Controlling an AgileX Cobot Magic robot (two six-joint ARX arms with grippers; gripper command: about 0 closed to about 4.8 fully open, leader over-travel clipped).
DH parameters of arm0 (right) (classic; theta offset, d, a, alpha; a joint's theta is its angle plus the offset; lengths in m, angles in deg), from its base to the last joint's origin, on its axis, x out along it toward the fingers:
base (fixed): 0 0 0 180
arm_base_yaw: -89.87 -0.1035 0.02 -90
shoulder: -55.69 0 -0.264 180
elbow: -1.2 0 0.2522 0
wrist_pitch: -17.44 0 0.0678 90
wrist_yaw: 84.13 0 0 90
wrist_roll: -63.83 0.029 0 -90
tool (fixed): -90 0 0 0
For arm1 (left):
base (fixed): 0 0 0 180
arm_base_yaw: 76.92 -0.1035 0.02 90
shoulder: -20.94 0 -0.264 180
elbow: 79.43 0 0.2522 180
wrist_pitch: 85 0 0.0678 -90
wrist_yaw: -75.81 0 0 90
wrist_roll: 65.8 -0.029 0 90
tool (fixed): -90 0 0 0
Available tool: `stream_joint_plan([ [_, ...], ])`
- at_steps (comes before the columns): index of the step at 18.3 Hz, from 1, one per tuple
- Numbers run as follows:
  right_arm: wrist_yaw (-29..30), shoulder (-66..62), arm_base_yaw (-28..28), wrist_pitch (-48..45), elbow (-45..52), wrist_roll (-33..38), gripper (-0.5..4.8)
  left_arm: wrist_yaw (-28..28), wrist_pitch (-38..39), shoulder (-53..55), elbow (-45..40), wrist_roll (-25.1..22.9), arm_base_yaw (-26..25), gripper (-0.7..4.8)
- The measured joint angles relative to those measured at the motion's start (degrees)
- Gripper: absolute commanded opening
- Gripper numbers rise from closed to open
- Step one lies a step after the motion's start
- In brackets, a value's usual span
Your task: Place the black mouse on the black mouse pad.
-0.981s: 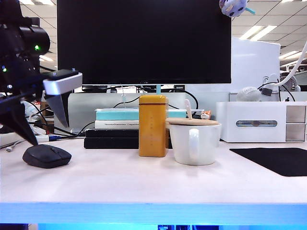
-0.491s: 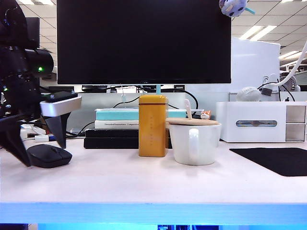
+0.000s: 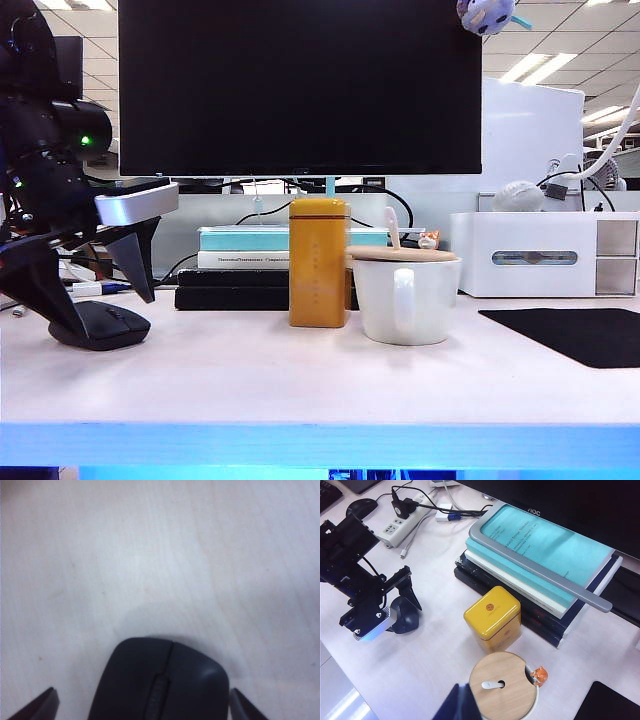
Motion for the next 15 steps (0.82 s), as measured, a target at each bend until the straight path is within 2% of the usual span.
stream_joint_plan([
  [1, 0.0, 0.0, 0.0, 0.0, 0.0, 0.0, -0.05, 0.0, 0.0, 0.0, 0.0, 1.6, 0.0, 4.79],
  [4, 0.0, 0.0, 0.0, 0.0, 0.0, 0.0, -0.05, -0.2, -0.6, 0.0, 0.0, 2.3, 0.0, 4.79],
  [10, 0.0, 0.0, 0.0, 0.0, 0.0, 0.0, -0.05, -5.7, -1.3, 0.0, 0.0, -0.7, 0.0, 4.79],
  [15, 0.0, 0.0, 0.0, 0.3, 0.0, 0.0, -0.05, -6.4, -3.7, 0.6, 0.0, -2.2, 0.0, 4.79],
])
